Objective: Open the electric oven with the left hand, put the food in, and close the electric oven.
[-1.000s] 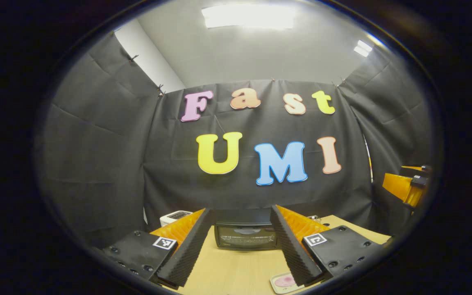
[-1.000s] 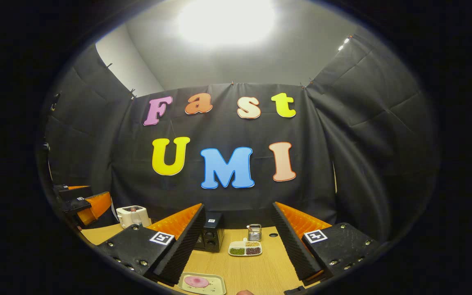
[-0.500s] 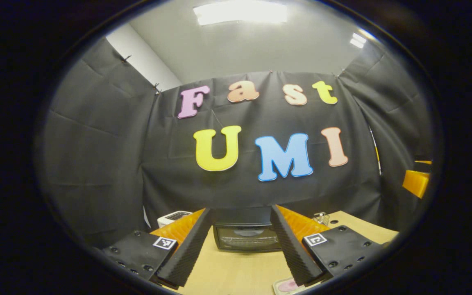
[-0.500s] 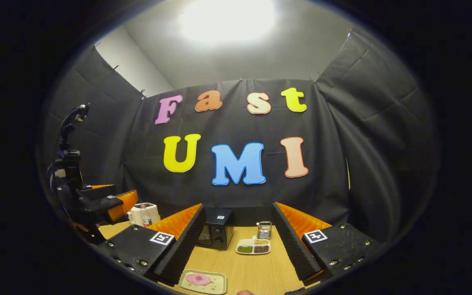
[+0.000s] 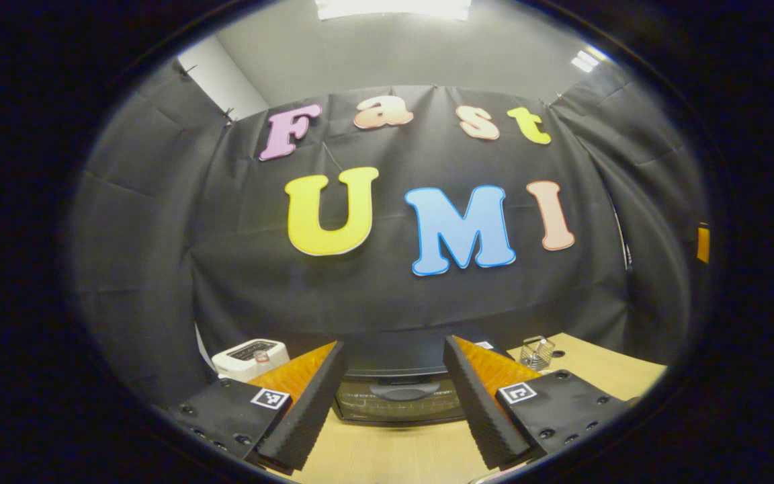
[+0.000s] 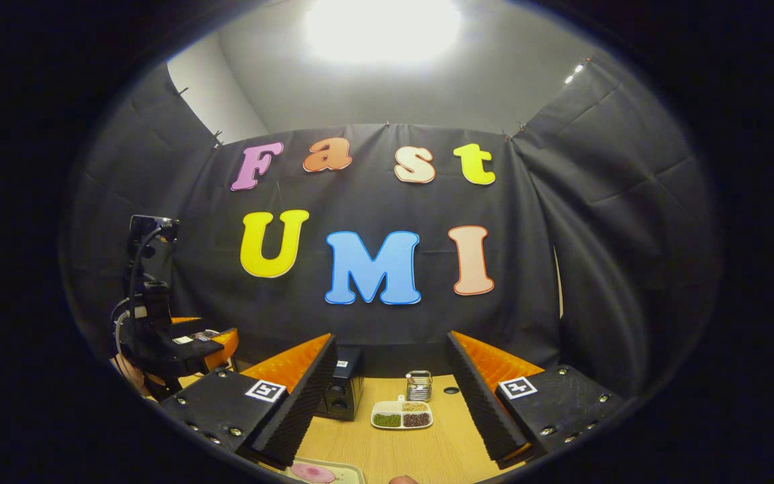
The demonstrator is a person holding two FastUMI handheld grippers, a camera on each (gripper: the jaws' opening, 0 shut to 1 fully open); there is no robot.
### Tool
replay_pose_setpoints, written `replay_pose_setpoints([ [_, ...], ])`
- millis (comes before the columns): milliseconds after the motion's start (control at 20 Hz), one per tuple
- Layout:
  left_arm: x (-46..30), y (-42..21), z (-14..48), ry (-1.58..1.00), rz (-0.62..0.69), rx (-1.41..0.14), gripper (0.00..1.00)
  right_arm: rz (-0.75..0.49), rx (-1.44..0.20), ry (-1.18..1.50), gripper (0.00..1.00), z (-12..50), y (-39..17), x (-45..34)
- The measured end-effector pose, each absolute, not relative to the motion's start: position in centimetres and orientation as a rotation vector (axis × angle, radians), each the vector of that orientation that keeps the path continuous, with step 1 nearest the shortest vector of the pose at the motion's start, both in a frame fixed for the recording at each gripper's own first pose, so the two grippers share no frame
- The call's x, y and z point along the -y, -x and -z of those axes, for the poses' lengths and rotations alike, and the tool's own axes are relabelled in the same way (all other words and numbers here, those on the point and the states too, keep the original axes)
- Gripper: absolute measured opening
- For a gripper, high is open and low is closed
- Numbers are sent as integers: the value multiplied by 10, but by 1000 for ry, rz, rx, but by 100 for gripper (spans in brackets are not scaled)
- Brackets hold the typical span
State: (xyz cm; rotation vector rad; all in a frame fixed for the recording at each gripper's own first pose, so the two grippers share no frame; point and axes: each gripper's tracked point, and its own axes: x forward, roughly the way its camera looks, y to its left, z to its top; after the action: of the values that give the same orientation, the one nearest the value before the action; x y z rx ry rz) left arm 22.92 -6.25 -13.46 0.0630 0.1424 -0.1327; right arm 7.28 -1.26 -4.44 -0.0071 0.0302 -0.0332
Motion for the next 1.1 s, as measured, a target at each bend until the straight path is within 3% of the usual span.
replay_pose_setpoints([
  [600, 84, -346, 276, -51, 196, -301, 98, 216, -184, 70, 99, 91, -102, 26],
  [700, 83, -352, 295, -59, 185, -332, 100, 232, -194, 69, 99, 90, -103, 30],
  [1000, 86, -344, 304, -40, 176, -325, 93, 241, -171, 81, 99, 80, -105, 36],
  [1100, 85, -334, 303, -38, 169, -329, 97, 222, -183, 82, 99, 84, -102, 34],
])
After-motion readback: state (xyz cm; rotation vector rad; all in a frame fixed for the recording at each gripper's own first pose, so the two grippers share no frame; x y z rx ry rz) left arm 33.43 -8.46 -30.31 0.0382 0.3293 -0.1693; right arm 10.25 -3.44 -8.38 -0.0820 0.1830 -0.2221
